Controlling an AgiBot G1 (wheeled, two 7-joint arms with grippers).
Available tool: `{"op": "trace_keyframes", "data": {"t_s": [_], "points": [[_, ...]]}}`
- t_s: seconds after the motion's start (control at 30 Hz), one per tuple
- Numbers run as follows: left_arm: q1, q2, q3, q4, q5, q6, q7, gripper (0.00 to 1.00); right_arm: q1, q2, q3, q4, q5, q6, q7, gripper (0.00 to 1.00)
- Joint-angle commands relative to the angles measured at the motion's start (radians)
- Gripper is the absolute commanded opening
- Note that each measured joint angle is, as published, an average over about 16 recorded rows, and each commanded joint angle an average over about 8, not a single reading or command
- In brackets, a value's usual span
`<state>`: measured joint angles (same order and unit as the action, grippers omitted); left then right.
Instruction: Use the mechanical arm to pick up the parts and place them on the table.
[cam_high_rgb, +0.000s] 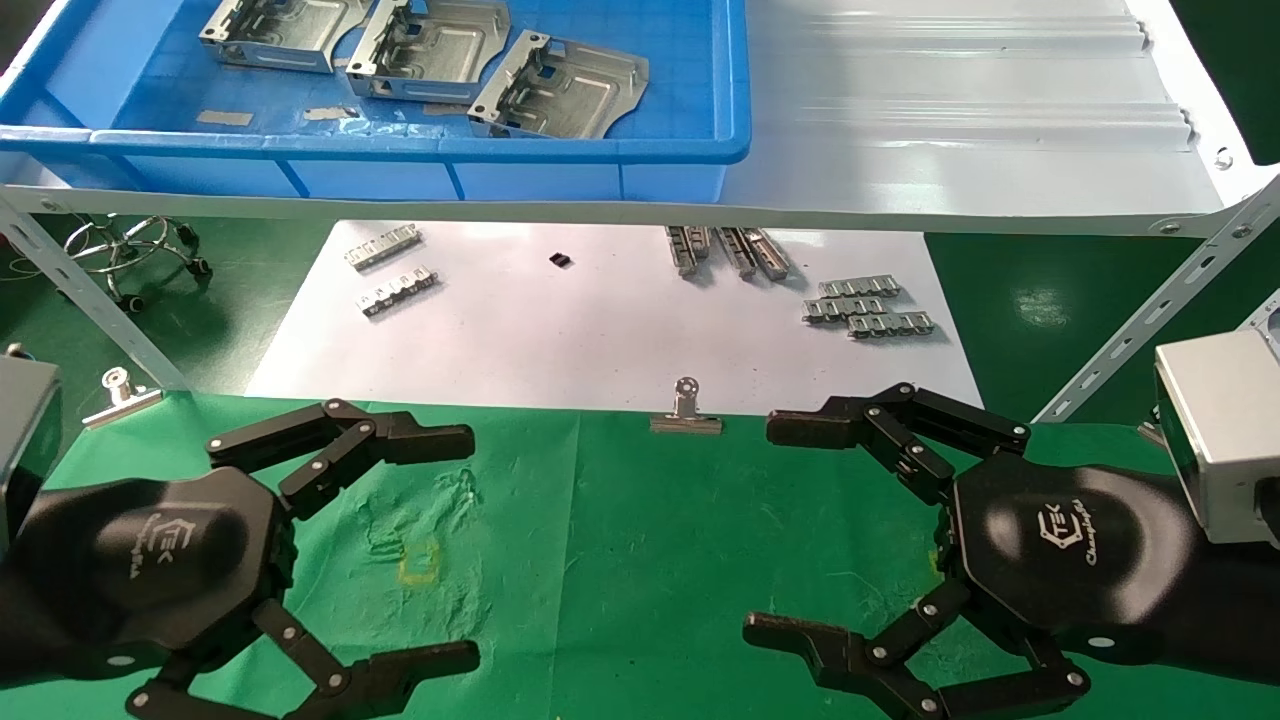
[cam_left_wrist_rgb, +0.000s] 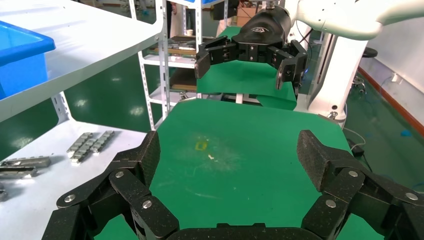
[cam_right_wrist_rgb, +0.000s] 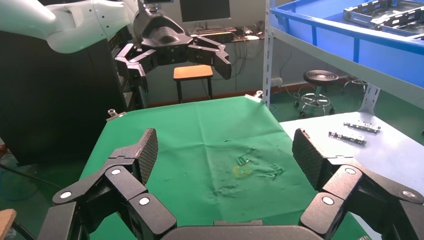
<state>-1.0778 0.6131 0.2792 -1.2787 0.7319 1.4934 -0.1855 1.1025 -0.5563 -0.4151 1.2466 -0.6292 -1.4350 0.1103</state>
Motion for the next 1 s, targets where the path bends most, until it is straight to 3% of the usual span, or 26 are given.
{"op": "trace_keyframes", "data": {"t_s": [0.03, 0.47, 0.53, 0.73, 0.77, 1.0], "points": [[0.000, 0.000, 0.000, 0.000, 0.000, 0.000, 0.000, 1.00, 0.000, 0.000, 0.000, 0.000, 0.000, 0.000, 0.000, 1.00], [0.000, 0.000, 0.000, 0.000, 0.000, 0.000, 0.000, 1.00, 0.000, 0.000, 0.000, 0.000, 0.000, 0.000, 0.000, 1.00], [0.000, 0.000, 0.000, 0.000, 0.000, 0.000, 0.000, 1.00, 0.000, 0.000, 0.000, 0.000, 0.000, 0.000, 0.000, 0.87], [0.000, 0.000, 0.000, 0.000, 0.000, 0.000, 0.000, 1.00, 0.000, 0.000, 0.000, 0.000, 0.000, 0.000, 0.000, 0.12], [0.000, 0.000, 0.000, 0.000, 0.000, 0.000, 0.000, 1.00, 0.000, 0.000, 0.000, 0.000, 0.000, 0.000, 0.000, 0.03], [0.001, 0.000, 0.000, 0.001, 0.000, -0.003, -0.001, 1.00, 0.000, 0.000, 0.000, 0.000, 0.000, 0.000, 0.000, 0.00]]}}
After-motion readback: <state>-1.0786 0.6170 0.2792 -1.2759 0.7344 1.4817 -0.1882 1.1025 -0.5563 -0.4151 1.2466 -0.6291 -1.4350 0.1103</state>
